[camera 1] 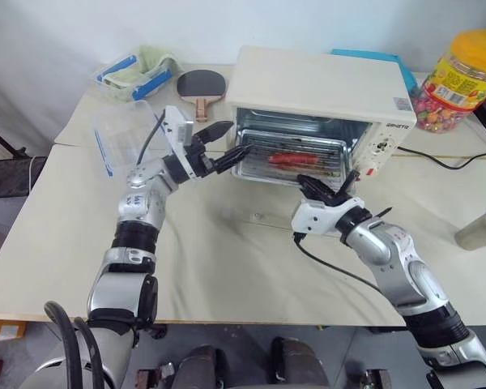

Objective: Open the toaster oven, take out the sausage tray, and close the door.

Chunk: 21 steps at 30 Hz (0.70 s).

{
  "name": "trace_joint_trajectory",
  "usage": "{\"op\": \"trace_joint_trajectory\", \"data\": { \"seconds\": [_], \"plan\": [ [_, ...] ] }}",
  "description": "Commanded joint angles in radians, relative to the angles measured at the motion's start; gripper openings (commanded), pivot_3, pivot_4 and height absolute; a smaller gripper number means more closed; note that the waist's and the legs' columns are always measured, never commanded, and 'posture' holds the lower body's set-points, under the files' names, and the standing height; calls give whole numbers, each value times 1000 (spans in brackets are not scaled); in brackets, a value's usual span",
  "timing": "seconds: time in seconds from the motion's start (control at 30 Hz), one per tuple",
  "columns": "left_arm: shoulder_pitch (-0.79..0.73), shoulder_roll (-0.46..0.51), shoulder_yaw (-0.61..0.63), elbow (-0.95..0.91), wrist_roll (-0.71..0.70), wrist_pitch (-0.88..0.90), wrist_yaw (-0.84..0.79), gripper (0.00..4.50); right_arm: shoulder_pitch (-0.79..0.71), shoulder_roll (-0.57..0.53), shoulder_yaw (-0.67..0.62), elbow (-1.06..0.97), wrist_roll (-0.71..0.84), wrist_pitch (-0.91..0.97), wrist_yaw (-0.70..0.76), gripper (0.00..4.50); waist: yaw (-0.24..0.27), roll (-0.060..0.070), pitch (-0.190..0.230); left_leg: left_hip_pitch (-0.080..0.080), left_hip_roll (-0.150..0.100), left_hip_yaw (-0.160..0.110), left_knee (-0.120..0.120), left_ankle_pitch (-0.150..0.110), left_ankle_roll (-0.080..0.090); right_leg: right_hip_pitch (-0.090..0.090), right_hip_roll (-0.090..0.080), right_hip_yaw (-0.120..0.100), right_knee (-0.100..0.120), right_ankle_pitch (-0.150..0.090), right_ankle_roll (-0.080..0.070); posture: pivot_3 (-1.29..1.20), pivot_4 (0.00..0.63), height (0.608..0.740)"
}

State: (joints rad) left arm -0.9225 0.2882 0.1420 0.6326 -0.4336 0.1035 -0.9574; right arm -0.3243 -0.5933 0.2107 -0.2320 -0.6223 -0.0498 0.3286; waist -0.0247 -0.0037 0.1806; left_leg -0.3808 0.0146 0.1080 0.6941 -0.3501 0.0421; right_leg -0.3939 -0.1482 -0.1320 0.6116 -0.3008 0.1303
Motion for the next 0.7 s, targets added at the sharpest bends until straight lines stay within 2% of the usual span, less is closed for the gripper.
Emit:
{"op": "trace_joint_trajectory", "data": {
  "seconds": [0.03, 0.2, 0.3, 0.43, 0.57, 0.7],
  "plan": [
    [30, 22, 25, -109, -47, 78, 4, 4500, 33, -29, -58, -82, 5, 3, 18, 55, 3, 0, 0, 0, 0, 0, 0, 0, 0, 0, 0, 0, 0, 0, 0, 0, 150, 740],
    [115, 64, 62, -278, -121, 287, 73, 4500, 107, -54, -86, -168, 9, -18, 41, 55, 13, 0, 0, -1, 0, -1, 0, 0, 0, 0, 0, 0, 0, 0, 0, 0, 150, 740],
    [170, 109, 63, -386, -153, 495, 156, 4500, 146, -63, -100, -196, 14, -30, 53, 55, 21, 0, 0, -1, 0, -2, 0, 0, 0, 0, 0, 0, -1, 0, 0, 0, 150, 740],
    [225, 130, 104, -504, -294, 766, 214, 4500, 163, -61, -99, -217, 16, -64, 46, 55, 24, 0, 0, -1, 0, -2, 2, 0, 0, 0, 0, 0, 0, 0, 0, 0, 150, 740],
    [235, 126, 147, -556, -414, 1005, 294, 4500, 155, -59, -85, -210, 29, -112, 52, 55, 25, 0, 0, -3, 0, -6, 5, 0, 0, 1, 0, 0, 0, 0, 0, 0, 150, 740],
    [216, 106, 174, -552, -479, 1155, 374, 4500, 116, -46, -61, -186, 34, -160, 50, 55, 23, 0, 0, -3, 0, -6, 5, 0, -1, 1, 0, -1, 1, 0, 0, 0, 150, 740]
  ]
}}
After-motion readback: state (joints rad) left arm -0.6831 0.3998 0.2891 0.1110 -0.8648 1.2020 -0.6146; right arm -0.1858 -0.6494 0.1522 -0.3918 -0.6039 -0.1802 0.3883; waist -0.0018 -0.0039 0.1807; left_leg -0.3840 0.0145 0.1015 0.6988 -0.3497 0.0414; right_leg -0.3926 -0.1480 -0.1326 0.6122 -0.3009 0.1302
